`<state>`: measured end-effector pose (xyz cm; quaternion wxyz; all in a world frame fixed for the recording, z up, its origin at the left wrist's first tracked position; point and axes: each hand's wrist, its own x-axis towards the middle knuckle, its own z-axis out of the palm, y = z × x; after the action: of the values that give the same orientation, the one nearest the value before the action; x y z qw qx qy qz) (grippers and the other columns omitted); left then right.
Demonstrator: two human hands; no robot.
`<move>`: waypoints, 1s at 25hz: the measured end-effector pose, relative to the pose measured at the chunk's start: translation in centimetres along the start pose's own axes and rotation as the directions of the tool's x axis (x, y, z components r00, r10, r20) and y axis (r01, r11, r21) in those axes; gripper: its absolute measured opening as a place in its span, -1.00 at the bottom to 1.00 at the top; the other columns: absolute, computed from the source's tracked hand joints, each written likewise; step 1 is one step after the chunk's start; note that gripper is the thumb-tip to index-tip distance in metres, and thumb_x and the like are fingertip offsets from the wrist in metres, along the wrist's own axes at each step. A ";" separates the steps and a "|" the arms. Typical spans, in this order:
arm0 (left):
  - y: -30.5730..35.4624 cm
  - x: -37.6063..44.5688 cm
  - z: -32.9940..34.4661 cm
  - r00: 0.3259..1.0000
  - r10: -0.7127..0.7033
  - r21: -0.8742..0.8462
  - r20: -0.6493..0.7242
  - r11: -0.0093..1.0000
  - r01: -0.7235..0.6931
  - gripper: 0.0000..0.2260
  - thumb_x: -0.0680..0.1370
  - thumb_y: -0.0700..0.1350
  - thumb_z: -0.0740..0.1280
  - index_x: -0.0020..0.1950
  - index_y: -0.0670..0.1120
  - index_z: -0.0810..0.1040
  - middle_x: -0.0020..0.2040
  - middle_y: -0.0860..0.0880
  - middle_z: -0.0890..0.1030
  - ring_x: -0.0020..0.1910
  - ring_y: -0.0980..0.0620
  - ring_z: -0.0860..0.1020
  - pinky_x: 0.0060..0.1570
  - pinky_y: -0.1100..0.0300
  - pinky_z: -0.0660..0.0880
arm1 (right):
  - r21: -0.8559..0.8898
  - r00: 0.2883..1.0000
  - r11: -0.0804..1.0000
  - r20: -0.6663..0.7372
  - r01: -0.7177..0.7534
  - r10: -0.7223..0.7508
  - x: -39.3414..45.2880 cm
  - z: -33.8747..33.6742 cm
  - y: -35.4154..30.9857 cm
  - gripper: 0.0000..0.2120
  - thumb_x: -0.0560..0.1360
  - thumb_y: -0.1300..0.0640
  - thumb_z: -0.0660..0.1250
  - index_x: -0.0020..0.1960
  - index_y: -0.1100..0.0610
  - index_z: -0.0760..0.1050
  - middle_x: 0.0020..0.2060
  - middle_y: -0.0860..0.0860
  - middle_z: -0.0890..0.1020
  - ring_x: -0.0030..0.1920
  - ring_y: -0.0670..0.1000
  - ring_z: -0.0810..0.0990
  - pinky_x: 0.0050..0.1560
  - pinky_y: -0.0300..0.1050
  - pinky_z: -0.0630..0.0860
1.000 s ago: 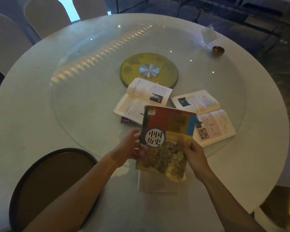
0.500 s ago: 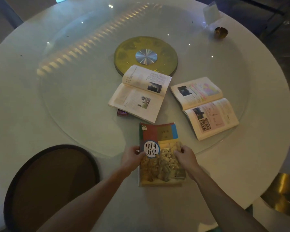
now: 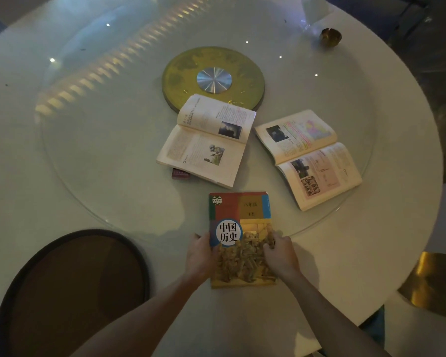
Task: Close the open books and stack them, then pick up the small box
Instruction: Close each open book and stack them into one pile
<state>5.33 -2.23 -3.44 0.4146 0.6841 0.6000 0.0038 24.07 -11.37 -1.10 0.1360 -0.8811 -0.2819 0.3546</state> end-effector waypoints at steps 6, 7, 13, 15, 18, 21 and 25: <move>0.0 0.2 0.2 1.000 -0.008 -0.050 -0.007 0.999 0.007 -0.75 0.58 -0.05 0.32 0.25 -0.03 0.59 -0.04 -0.04 0.51 -0.05 -0.10 0.63 -0.03 0.06 0.55 | 0.208 0.999 0.977 0.013 -0.043 0.041 -0.9 -0.1 -0.6 -0.66 0.52 0.13 0.29 0.28 0.06 0.59 0.07 0.07 0.65 0.04 0.09 0.61 0.06 0.02 0.62; 0.0 0.0 0.2 1.000 -0.005 -0.064 -0.010 0.998 0.004 -0.74 0.58 -0.05 0.32 0.26 -0.02 0.58 -0.02 -0.06 0.53 -0.04 -0.10 0.63 -0.02 0.05 0.56 | 0.250 0.998 0.966 0.011 -0.060 0.059 -1.1 -0.2 -0.7 -0.68 0.53 0.15 0.30 0.27 0.06 0.60 0.06 0.06 0.66 0.04 0.08 0.61 0.07 0.04 0.62; 0.4 1.1 -0.3 0.999 -0.022 -0.056 0.025 0.998 0.024 -0.71 0.56 -0.05 0.34 0.27 -0.05 0.58 -0.02 -0.07 0.52 -0.04 -0.14 0.63 0.04 -0.06 0.60 | 0.347 1.000 0.937 -0.002 -0.026 0.028 -0.2 -1.0 -0.9 -0.71 0.56 0.14 0.28 0.19 -0.14 0.60 0.01 -0.03 0.66 0.04 0.04 0.61 0.04 -0.02 0.58; 0.8 1.2 -0.4 0.998 -0.050 -0.045 0.027 0.998 0.051 -0.70 0.55 -0.03 0.34 0.27 -0.05 0.56 -0.01 -0.05 0.49 -0.02 -0.12 0.62 0.05 -0.04 0.60 | 0.299 1.000 0.954 -0.004 -0.025 0.028 0.4 -1.4 -0.4 -0.83 0.57 0.13 0.28 0.04 0.05 0.64 -0.07 0.01 0.67 -0.03 0.06 0.62 -0.09 0.00 0.56; 3.2 1.3 -0.4 0.993 0.004 0.036 -0.119 0.999 0.001 -0.58 0.53 -0.02 0.39 0.36 -0.08 0.44 0.08 -0.10 0.47 0.07 -0.11 0.53 0.07 0.04 0.55 | 0.208 0.999 0.978 0.041 -0.011 0.002 2.0 -3.3 0.7 -0.73 0.57 0.01 0.27 -0.02 0.21 0.61 -0.12 0.16 0.68 -0.07 0.19 0.64 -0.09 0.09 0.57; 8.5 2.6 0.4 0.981 0.047 -0.163 -0.190 0.983 -0.079 -0.54 0.55 -0.06 0.42 0.42 -0.10 0.45 0.14 -0.09 0.49 0.08 -0.04 0.55 0.10 0.13 0.53 | 0.231 0.994 0.968 -0.069 0.097 -0.084 5.7 -8.2 1.8 -0.64 0.58 -0.07 0.31 -0.01 0.26 0.59 -0.13 0.22 0.66 -0.08 0.24 0.62 -0.10 0.09 0.53; 16.7 6.7 3.5 0.997 -0.076 -0.508 0.009 0.858 0.070 -0.63 0.54 -0.05 0.47 0.29 -0.19 0.59 0.07 -0.08 0.68 -0.08 0.07 0.61 -0.18 0.29 0.53 | 0.259 0.980 0.956 -0.177 0.135 -0.091 13.2 -17.2 3.6 -0.62 0.58 0.04 0.35 0.31 0.24 0.56 0.11 0.08 0.63 0.15 0.09 0.59 0.06 -0.11 0.42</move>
<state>22.63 2.38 0.44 0.5765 0.5274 0.6058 0.1499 45.35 -7.10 2.36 0.2974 -0.8628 -0.2690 0.3079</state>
